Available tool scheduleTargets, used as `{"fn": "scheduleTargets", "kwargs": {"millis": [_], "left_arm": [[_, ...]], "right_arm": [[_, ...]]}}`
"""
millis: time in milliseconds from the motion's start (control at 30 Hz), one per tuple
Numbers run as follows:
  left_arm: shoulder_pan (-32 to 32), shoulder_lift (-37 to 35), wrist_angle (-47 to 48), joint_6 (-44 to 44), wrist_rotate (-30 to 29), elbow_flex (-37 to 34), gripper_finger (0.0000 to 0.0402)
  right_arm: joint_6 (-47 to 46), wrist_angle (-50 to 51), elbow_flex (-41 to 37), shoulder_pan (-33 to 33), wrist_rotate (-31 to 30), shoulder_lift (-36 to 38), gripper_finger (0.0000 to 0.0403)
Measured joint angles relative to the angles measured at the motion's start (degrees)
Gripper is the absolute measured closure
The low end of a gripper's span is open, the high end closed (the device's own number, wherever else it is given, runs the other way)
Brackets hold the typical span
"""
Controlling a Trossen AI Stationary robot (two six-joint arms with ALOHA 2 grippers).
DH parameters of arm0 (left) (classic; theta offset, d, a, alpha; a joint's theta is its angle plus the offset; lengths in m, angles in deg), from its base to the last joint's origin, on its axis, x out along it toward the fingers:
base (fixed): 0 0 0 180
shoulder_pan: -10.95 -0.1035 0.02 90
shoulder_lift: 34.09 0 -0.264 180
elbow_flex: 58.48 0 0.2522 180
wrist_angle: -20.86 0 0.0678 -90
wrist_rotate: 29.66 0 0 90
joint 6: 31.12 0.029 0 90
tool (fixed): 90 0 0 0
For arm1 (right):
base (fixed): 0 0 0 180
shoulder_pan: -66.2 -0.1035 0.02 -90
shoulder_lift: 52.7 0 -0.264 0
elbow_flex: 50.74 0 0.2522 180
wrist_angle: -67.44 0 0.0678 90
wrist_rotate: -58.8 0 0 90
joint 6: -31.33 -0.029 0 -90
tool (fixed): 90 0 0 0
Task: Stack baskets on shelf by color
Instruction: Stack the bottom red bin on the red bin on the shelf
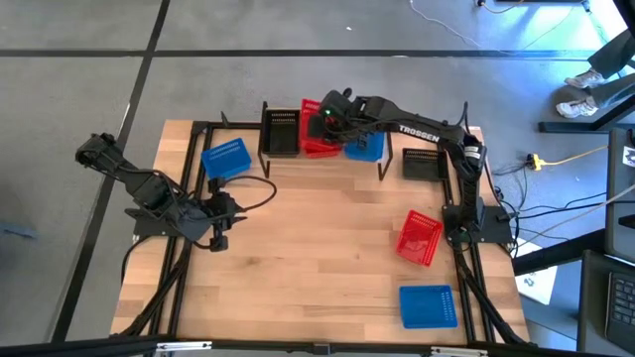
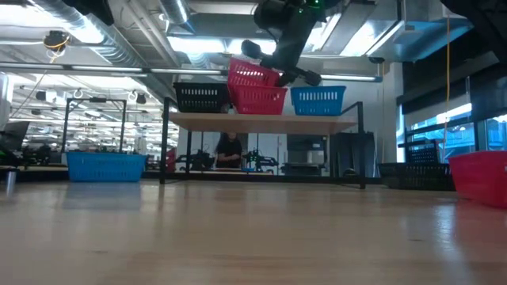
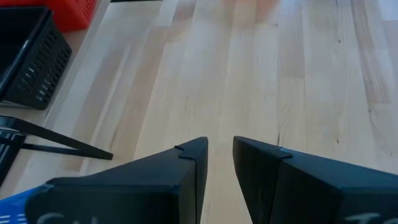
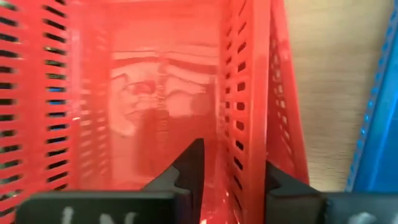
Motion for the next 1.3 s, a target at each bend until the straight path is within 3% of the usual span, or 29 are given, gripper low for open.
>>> {"fn": "scheduleTargets", "kwargs": {"millis": [833,1300], "left_arm": [[0.0,0.0,0.0,0.0,0.0,0.0,0.0333],[0.0,0.0,0.0,0.0,0.0,0.0,0.0333]], "right_arm": [[3.1,1.6,1.6,0.0,0.5,1.1,0.0349],[4.8,2.6,1.7,0.0,-3.1,4.7,0.0349]]}}
